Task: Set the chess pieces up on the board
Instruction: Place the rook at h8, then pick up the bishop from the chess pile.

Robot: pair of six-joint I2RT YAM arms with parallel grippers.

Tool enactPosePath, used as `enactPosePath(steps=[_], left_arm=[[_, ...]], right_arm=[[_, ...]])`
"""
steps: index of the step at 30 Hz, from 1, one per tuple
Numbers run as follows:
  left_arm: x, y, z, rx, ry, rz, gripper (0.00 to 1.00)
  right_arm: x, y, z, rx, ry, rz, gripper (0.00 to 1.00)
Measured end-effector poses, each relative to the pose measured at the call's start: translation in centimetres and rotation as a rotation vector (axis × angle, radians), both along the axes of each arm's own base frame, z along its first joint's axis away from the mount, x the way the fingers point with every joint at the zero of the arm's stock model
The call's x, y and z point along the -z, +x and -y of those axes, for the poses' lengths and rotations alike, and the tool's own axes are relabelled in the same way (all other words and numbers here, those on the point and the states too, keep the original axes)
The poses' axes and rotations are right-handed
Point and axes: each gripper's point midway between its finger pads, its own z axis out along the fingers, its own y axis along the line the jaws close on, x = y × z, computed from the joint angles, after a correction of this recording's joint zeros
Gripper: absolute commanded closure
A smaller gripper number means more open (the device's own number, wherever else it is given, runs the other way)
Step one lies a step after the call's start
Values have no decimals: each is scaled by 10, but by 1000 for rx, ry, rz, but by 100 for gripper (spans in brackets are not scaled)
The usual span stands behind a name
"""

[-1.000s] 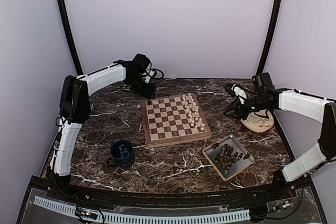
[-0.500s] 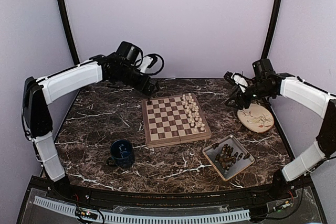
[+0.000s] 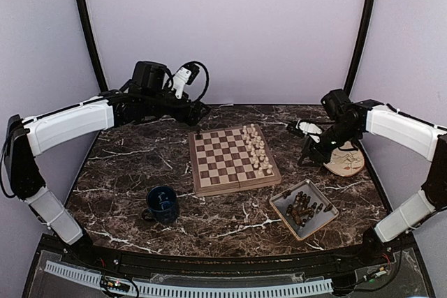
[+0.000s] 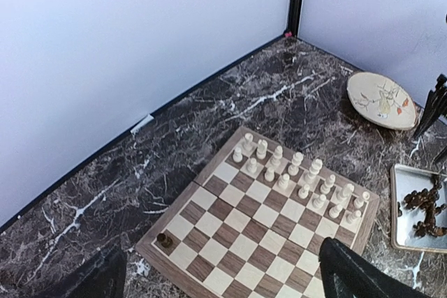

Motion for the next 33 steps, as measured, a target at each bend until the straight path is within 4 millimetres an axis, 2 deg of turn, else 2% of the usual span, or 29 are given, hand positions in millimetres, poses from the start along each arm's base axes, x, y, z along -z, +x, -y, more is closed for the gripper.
enactPosePath(steps=[2,5,8,11,14,15,17,19,20,25,33], left_arm=[[-15,0,-4,-20,-34,46,1],[-17,3,-11,-65,-38,70,1],[-10,6,-9,-65,-18,70,1],[-2,10,-19,-134,-28,96,1],[19,7,-32,-182,-5,89,2],[22,7,-33,-186,0,87,5],[22,7,-33,-186,1,86,21],[17,7,-30,-170,-3,86,41],[12,6,-26,-147,2,82,45],[-10,16,-2,-75,-14,60,44],[13,10,0,-50,26,-22,42]], right_arm=[[7,-8,4,-5,-25,-24,50],[16,-17,5,-22,-49,-49,51],[24,-26,3,-55,-69,-65,52],[31,-36,-1,-92,-90,-77,53],[35,-47,-10,-146,-105,-88,52],[37,-51,-14,-170,-111,-90,50],[42,-58,-21,-213,-122,-99,48],[46,-66,-27,-255,-133,-109,47],[47,-70,-30,-277,-137,-110,47],[53,-91,-41,-356,-153,-123,49],[75,-102,-45,-395,-210,-168,51]])
